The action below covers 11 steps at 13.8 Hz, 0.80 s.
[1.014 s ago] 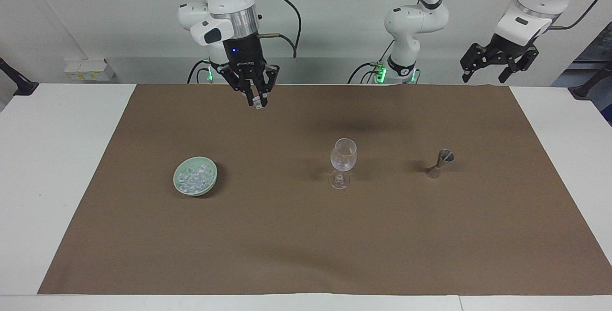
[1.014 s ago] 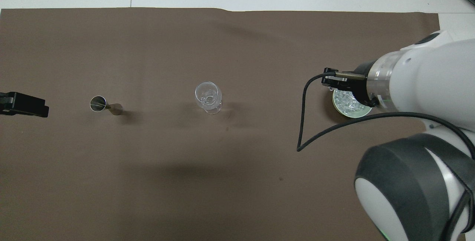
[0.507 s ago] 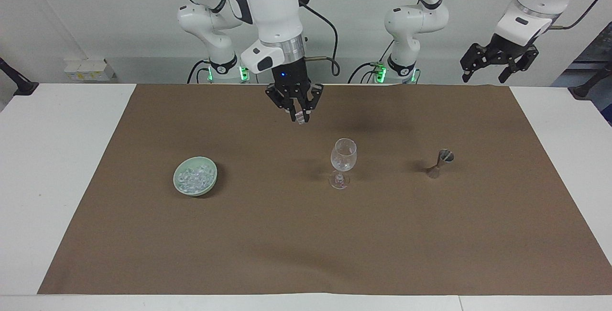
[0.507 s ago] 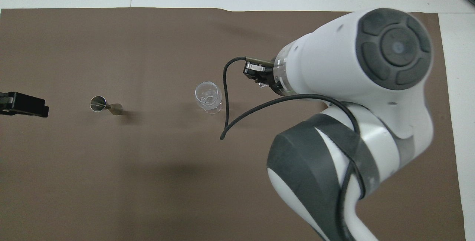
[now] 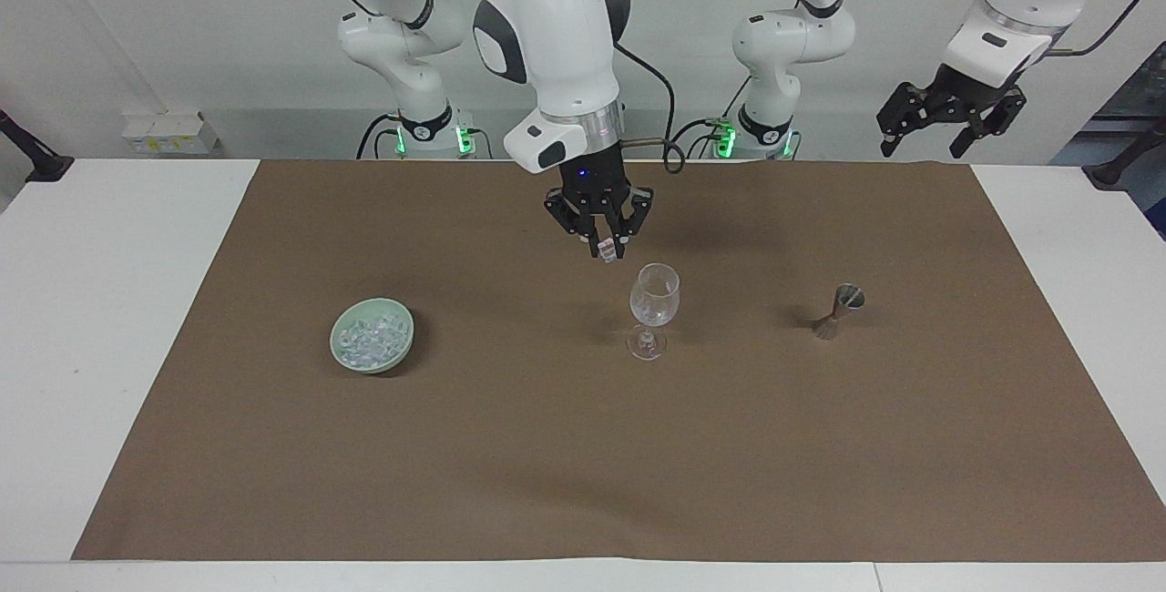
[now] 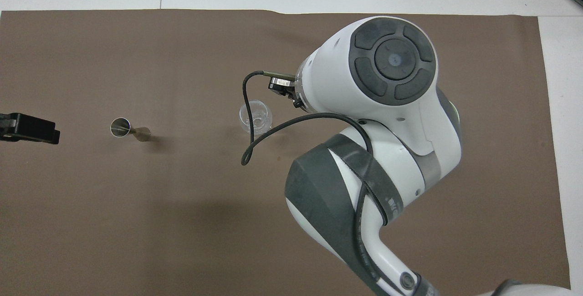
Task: Pour wine and add ice with both arms
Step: 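Carry the ice over the clear glass with the right gripper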
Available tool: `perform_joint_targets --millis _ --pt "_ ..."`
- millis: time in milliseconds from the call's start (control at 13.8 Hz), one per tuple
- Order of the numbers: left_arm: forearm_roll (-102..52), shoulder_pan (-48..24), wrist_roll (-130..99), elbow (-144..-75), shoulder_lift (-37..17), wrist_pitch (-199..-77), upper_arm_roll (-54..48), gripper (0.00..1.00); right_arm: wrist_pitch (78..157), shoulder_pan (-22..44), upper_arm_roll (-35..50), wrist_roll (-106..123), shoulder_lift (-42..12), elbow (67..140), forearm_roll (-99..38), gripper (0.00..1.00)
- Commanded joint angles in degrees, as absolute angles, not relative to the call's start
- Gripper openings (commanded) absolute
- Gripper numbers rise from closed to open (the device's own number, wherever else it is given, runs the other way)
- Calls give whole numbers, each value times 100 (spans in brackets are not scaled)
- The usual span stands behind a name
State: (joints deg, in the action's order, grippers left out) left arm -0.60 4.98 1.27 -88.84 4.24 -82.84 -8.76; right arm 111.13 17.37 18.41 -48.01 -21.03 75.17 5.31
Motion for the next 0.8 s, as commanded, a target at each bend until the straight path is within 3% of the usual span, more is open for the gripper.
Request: perform_joint_targets --millis 0,290,724 --pt "-9 510 220 -9044 580 -8271 -853 100 11232 2029 1828 -4974 -2302 7339 642 0" --pt "-9 510 220 -9044 580 -8271 -853 100 11601 2196 1810 -5027 -2820 6988 781 0" --pt "-9 510 220 -9044 571 -8271 -853 100 11646 2478 1810 -5124 -2962 7101 1106 0"
